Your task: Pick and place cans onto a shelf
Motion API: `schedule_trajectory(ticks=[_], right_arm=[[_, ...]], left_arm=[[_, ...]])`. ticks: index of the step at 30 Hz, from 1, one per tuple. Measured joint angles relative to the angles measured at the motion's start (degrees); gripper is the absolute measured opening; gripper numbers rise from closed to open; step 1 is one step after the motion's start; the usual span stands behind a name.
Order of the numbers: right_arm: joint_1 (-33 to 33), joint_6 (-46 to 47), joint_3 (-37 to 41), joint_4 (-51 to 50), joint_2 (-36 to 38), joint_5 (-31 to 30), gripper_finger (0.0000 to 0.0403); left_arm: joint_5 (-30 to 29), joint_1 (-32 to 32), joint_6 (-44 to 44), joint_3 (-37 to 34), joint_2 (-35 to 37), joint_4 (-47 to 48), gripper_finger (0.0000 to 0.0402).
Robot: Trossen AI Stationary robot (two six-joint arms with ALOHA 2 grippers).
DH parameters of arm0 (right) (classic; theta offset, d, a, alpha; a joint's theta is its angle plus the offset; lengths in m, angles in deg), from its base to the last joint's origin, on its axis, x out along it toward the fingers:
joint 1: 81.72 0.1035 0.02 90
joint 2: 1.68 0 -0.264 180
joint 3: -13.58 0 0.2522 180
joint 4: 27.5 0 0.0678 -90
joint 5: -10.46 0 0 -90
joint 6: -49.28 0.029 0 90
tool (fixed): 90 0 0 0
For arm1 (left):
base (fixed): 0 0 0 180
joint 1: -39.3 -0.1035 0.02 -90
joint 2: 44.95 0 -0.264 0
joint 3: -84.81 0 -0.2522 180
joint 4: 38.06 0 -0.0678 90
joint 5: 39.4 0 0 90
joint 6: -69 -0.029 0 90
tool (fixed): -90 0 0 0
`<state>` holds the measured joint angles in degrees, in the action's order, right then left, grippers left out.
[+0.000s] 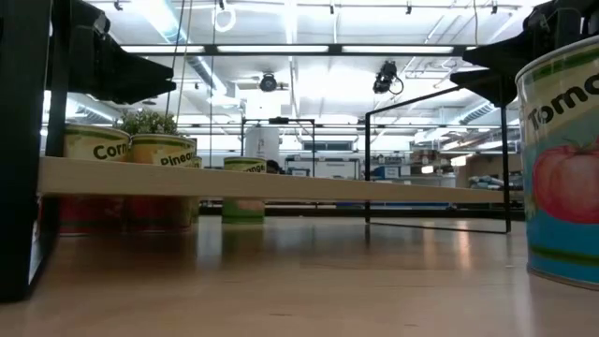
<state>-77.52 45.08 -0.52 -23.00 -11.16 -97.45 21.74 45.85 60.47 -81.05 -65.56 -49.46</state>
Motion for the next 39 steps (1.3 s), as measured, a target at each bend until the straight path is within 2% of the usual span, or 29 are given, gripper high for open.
schedule_trajectory(ticks=[7,9,13,16,35,39], right_arm=[[0.01,-0.02,0.0,0.0,0.0,0.0,0.0347],[0.02,-0.01,0.0,0.0,0.01,-0.01,0.0347],[0.0,-0.02,-0.01,0.0,0.01,-0.01,0.0347],[0.02,-0.01,0.0,0.0,0.01,0.0,0.0347],[0.02,-0.02,0.0,0.0,0.02,0.0,0.0347],[0.01,-0.01,0.0,0.01,0.02,-0.01,0.0347]], left_arm=[[0.04,0.0,0.59,-0.01,-0.01,-0.3,0.04],[1.01,0.08,5.53,0.0,0.01,-1.15,0.04],[4.16,0.08,22.0,0.0,0.01,-1.3,0.04],[3.07,-0.02,29.19,-0.01,0.01,-1.23,0.04],[1.86,-0.06,29.74,0.13,0.0,5.65,0.04],[3.01,-0.4,28.42,4.19,-0.84,12.3,0.04]])
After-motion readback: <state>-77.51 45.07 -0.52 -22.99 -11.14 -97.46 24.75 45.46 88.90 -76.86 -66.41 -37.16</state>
